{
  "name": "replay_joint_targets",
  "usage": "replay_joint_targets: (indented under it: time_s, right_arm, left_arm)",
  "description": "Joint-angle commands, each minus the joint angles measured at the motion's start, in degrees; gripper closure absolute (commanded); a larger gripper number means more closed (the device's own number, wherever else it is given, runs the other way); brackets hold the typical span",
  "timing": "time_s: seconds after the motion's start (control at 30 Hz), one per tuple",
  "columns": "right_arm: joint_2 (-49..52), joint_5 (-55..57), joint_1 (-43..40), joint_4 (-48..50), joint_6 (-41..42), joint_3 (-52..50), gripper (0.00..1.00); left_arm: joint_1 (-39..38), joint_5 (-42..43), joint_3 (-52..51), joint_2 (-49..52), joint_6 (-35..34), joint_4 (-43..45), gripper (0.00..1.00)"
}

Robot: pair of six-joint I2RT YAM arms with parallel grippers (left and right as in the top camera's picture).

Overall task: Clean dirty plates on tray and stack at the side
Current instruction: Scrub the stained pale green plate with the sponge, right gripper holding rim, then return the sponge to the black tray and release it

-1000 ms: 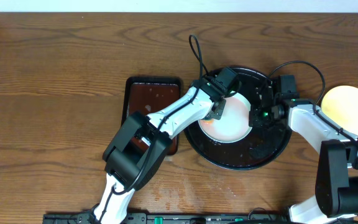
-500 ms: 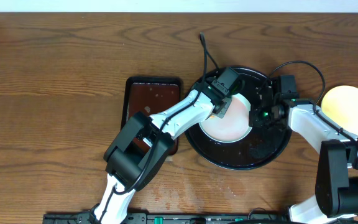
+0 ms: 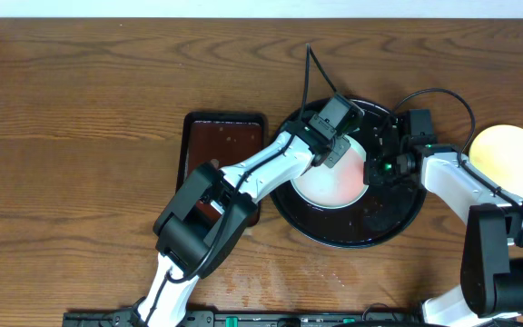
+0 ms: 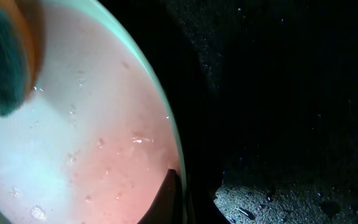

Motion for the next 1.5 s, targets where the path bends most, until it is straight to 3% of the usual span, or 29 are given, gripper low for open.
replay_joint_targets:
  time_s: [0.0,0.17,0.3,0.53,0.7,0.87,1.03,1.17,1.27,1.37,1.47]
  right_arm:
    - [0.7,2.7,0.2,-0.3,-0.9,-0.5,0.99]
    - [0.7,2.7,0.2,-0.2,-0.9,-0.5,0.99]
    - [0.7,2.7,0.2,-0.3,-0.9,-0.5,0.99]
    - [0.7,2.7,0.2,-0.2,-0.9,-0.5,0.99]
    - [0.7,2.6,0.2,1.3,-1.6,-0.5,0.98]
    - [0.7,-3.4,0.2,1.9,-8.5,-0.5,0.99]
    - [0.0,-6.1,0.2,-0.2,-7.2,-0.5,0.99]
    - [-4.0,-2.2,0.5,-1.7,-3.6,-0.5,0.99]
    - [-8.5,4.3,1.8,-2.3,-1.9,-0.5,0.99]
    - [-13.7,10.9,4.3,-2.3,-2.0,-0.5,0.99]
    - [-18.7,18.0,7.6,-2.4,-2.5,-0.5,0.99]
  left_arm:
    - [0.0,-0.2,0.1,0.8,1.8,-2.9,0.92]
    - [0.0,-10.8,0.1,0.5,2.3,-9.7,0.93]
    - [0.0,-13.5,0.1,-0.7,1.5,-13.4,0.93]
    - [0.1,-10.5,0.2,-11.2,-14.8,-21.7,0.93]
    - [1.6,-7.9,0.2,-20.3,-21.9,-29.7,0.93]
    - [6.3,-7.9,-0.9,-22.5,-25.9,-39.8,0.92]
    - [13.3,-7.8,-9.1,-22.5,-28.1,-38.4,0.93]
    - [18.1,-5.6,-14.6,-22.5,-28.2,-33.6,0.92]
    - [20.5,-3.8,-15.0,-22.5,-28.2,-33.2,0.83]
    - [21.7,-2.3,-15.0,-22.6,-28.2,-33.2,0.64]
    - [21.7,-0.6,-15.0,-22.6,-28.2,-33.2,0.55]
